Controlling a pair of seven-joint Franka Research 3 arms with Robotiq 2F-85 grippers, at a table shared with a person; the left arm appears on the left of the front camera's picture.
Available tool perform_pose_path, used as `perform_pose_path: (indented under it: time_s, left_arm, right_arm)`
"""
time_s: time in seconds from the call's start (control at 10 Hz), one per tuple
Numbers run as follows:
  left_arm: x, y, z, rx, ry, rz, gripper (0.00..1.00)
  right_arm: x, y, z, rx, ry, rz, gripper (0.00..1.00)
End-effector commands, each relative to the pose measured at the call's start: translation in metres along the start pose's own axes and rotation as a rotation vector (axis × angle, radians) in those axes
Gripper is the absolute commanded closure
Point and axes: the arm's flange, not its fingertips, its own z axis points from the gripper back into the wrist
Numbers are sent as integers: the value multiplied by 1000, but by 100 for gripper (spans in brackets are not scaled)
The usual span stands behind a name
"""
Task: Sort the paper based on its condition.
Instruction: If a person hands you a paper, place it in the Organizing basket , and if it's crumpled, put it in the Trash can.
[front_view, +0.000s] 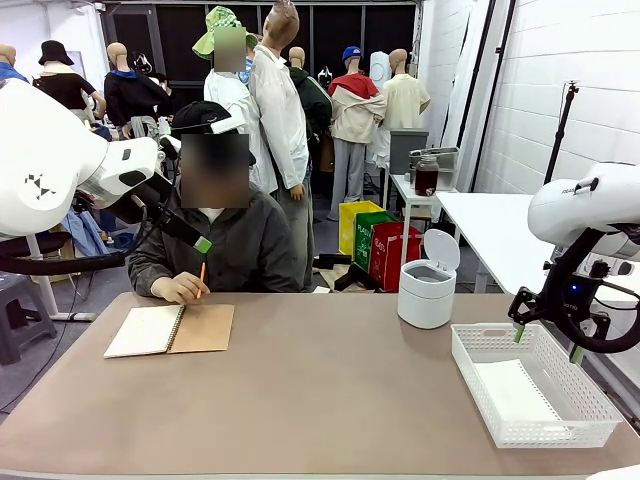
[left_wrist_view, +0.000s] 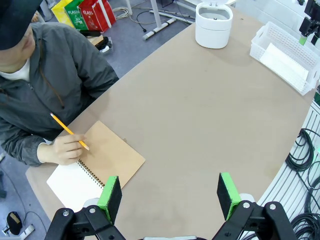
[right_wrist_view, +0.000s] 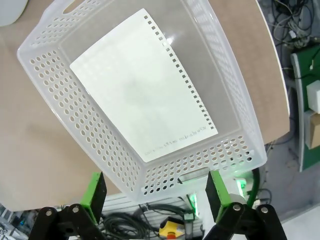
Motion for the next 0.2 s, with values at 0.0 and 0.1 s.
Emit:
perform_pose_path:
  time_s: [0.0,0.1]
  left_arm:
    - [1,2,1,-6,1,3,0]
    - [1,2,1,-6,1,3,0]
  right_arm:
    - [0,0,-1,-2,2,1,0]
    - [0,0,-1,-2,2,1,0]
